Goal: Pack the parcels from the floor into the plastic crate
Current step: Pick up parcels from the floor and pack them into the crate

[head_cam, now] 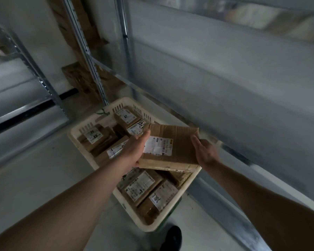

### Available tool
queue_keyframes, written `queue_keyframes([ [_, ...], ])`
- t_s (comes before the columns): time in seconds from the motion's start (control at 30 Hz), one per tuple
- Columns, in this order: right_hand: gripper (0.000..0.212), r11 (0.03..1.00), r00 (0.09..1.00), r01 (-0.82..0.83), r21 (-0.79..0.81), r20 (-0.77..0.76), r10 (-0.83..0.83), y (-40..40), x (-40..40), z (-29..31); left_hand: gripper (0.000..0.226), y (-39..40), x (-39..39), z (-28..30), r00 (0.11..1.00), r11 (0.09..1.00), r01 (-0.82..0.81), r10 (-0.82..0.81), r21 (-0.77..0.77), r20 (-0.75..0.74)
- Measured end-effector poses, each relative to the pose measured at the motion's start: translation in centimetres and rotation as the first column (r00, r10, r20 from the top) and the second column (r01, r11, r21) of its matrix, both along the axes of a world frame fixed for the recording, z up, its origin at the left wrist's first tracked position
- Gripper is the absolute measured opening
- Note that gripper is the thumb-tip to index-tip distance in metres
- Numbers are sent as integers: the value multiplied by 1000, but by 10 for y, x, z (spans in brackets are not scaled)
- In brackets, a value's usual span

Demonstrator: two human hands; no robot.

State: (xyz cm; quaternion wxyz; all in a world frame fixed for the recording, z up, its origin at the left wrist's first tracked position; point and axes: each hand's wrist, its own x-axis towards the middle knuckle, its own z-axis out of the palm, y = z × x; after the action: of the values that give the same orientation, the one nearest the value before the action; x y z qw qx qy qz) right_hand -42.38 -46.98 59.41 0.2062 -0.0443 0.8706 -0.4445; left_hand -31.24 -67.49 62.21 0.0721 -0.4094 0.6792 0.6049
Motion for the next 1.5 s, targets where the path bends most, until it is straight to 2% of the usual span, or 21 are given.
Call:
queue_keyframes([
  [0.03, 64, 1000, 1000, 0, -2, 15, 0, -2, -4, -2, 84, -3, -4, -3, 1000, 1000, 19, -19, -4, 15],
  [0.17, 61, 1000, 999, 2, -10, 45, -2, -14, -24, -8, 123, -27, -30, -38, 999, 1000, 24, -23, -11, 38],
  [0.27, 57, 999, 999, -2, 50, 49, 0, -22, -34, -8, 130, -31, -42, -36, 998, 996, 52, -51, -68, 24],
  [0.43, 55, 993, 996, 37, 109, 71, -45, -24, -40, -12, 113, -32, -53, -23, 998, 995, 62, -60, -84, 25],
  [0.53, 56, 994, 988, 70, 86, 129, -81, -25, -37, -19, 110, -40, -62, -27, 993, 990, 107, -103, -87, 54],
  [0.7, 47, 984, 970, 166, 66, 171, -175, -31, -25, -27, 126, -53, -77, -42, 969, 968, 244, -241, -59, 47],
  [0.93, 38, 952, 937, 264, 158, 191, -291, -44, 5, -51, 126, -73, -91, -71, 898, 899, 437, -438, 20, 49],
  [1.0, 35, 940, 919, 289, 183, 221, -326, -49, 16, -64, 120, -77, -93, -77, 872, 874, 485, -485, 20, 69],
  [1.13, 43, 909, 878, 350, 228, 257, -403, -58, 35, -80, 84, -77, -97, -90, 850, 854, 520, -520, 29, 81],
  [1.23, 45, 885, 851, 406, 225, 259, -457, -61, 39, -86, 78, -74, -105, -101, 828, 833, 552, -553, 38, 89],
  [1.33, 50, 863, 828, 460, 208, 251, -501, -60, 34, -91, 84, -70, -116, -106, 811, 815, 577, -580, 56, 77],
  [1.5, 64, 874, 862, 472, 121, 145, -485, -59, 24, -99, 54, -60, -132, -125, 801, 796, 594, -598, 116, 4],
])
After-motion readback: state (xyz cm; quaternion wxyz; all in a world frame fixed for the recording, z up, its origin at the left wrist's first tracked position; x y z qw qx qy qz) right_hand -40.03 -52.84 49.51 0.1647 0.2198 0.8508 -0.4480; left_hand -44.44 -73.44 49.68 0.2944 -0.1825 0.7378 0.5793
